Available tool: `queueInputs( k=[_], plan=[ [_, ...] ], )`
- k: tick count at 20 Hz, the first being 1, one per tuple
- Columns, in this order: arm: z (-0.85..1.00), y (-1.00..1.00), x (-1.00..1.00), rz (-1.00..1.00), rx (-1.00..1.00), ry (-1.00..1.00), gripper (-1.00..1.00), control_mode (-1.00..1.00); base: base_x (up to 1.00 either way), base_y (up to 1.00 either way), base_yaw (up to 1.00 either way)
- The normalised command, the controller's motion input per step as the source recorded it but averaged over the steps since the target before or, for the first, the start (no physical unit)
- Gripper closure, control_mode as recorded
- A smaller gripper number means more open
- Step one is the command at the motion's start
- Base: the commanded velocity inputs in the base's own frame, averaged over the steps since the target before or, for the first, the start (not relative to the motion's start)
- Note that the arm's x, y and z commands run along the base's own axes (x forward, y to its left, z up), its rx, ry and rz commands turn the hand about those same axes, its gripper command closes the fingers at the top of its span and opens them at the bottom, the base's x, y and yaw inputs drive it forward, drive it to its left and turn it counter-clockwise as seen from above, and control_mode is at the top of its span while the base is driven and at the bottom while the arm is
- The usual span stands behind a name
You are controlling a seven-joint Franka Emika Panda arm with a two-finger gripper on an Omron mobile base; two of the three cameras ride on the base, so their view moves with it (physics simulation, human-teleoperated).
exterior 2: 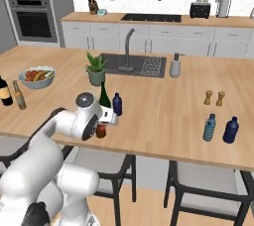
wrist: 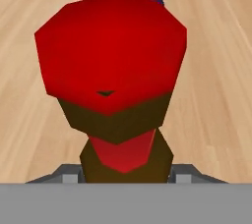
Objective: Move the plastic bottles in the middle to the plastics group, and the glass bottles in the middle to the glass group.
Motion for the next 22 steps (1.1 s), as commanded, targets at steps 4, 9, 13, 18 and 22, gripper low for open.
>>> queueInputs(
  k=[4, 9, 13, 18, 22],
  plan=[
    [0.60, 0.65, -0.37, 0.00, 0.00, 0.00, 1.00, -1.00, 0.00, 0.00, 0.00],
    [0.49, 0.94, -0.11, 0.00, 0.00, 0.00, 1.00, -1.00, 0.00, 0.00, 0.00],
    [0.29, 0.84, -0.02, 0.02, 0.00, 0.00, 1.00, -1.00, 0.00, 0.00, 0.00],
    [0.06, 0.76, 0.15, 0.02, 0.01, -0.03, 1.00, -1.00, 0.00, 0.00, 0.00],
    [0.18, 0.58, 0.50, 0.03, 0.03, -0.02, 1.00, -1.00, 0.00, 0.00, 0.00]
  ],
)
